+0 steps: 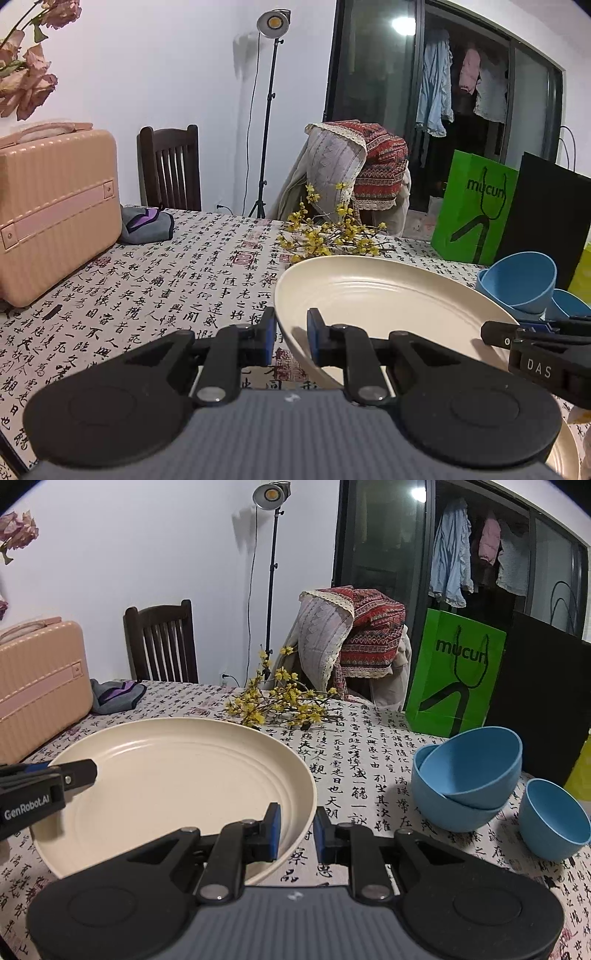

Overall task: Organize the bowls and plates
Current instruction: 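Carry the held cream plate back and lower it toward the table with both grippers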

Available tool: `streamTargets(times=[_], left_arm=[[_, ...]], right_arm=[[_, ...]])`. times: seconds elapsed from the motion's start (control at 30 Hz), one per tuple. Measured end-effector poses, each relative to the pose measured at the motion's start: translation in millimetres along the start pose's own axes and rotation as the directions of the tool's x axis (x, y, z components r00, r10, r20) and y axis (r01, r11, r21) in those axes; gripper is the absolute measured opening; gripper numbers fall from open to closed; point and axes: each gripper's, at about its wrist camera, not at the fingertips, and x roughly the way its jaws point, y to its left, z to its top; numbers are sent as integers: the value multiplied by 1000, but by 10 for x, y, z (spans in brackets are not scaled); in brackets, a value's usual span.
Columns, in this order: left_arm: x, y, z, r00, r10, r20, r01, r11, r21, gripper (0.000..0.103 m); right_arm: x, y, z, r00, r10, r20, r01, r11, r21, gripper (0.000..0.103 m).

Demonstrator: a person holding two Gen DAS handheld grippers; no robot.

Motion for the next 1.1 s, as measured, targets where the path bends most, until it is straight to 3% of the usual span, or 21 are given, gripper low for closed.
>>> streamTargets(times=[1.1], left_arm=[[-580,-252,-279,997,-68,34,67,997,32,18]], right_arm=[[-682,-211,-436,998,-53,32,51,997,58,18]])
